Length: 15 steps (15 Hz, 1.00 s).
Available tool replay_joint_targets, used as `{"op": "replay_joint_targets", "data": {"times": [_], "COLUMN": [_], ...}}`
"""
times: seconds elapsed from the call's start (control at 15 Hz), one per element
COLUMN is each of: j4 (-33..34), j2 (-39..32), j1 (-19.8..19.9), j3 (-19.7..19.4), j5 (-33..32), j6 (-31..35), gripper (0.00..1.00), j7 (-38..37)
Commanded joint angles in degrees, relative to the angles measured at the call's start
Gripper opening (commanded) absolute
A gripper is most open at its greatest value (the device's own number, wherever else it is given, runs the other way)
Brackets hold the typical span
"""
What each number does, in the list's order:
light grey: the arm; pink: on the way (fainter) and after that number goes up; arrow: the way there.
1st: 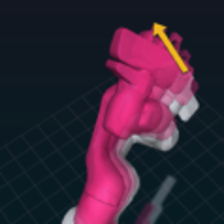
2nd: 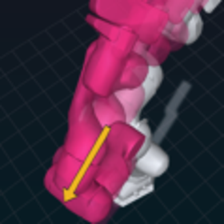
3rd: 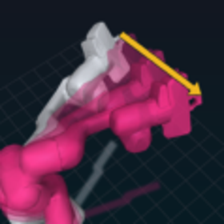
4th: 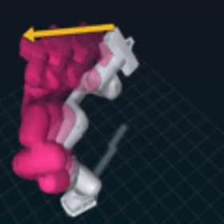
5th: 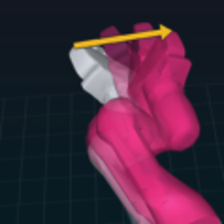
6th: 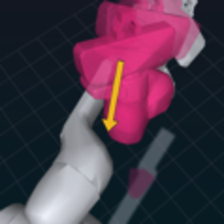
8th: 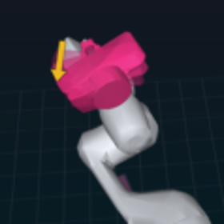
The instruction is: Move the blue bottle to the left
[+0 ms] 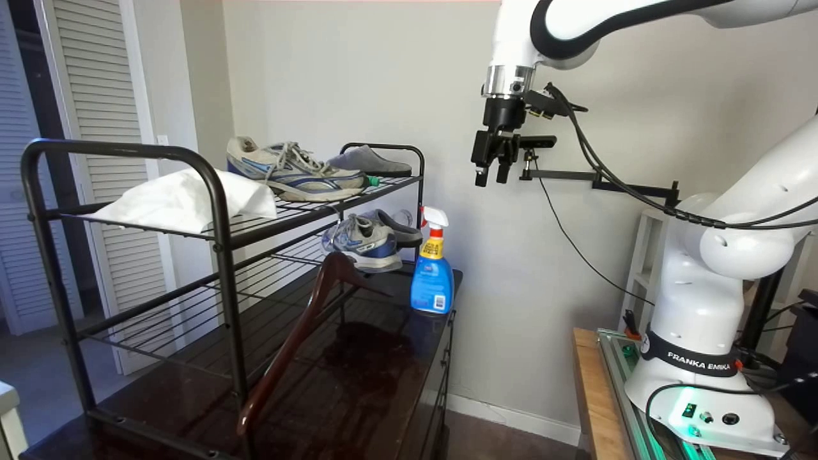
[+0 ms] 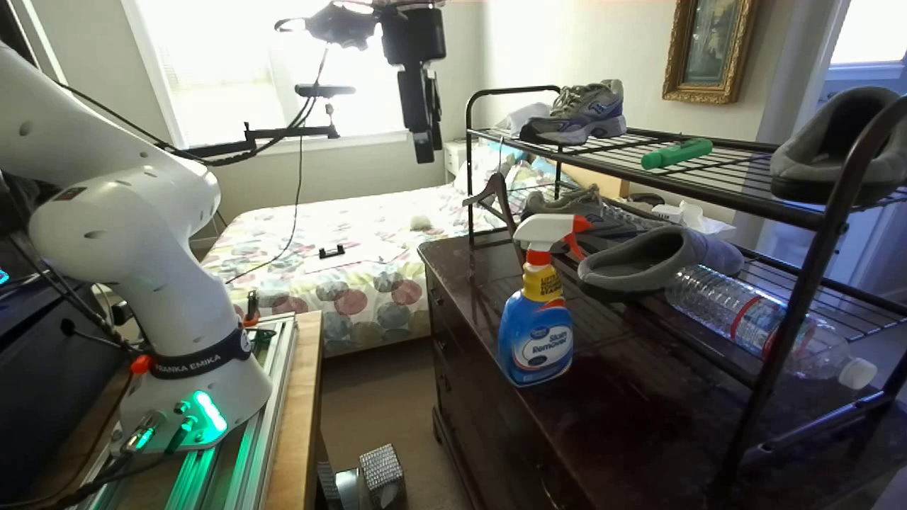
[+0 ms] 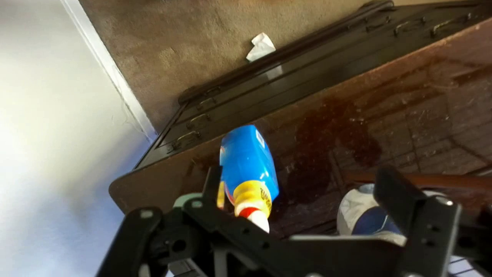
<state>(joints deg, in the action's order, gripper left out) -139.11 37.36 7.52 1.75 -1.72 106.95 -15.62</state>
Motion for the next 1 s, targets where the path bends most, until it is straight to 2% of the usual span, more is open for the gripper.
{"op": "replay_joint_targets", "data": {"times": [0.0, 0.2, 0.4, 0.67, 0.93], "j4": [4.07, 6.78, 9.78, 12.78, 14.49], "j2": [-8.28, -14.09, -19.42, -24.14, -27.62], "j1": [3.12, 4.43, 4.14, 3.12, 1.98], "j3": [0.44, 1.04, 0.91, -0.86, -3.44], "j5": [-2.56, -5.06, -7.49, -7.77, -4.29], "j6": [5.34, 7.55, 9.10, 8.69, 9.16], "gripper": [1.00, 1.00, 1.00, 1.00, 1.00], "j7": [-5.28, -8.79, -11.23, -9.23, -4.30]}}
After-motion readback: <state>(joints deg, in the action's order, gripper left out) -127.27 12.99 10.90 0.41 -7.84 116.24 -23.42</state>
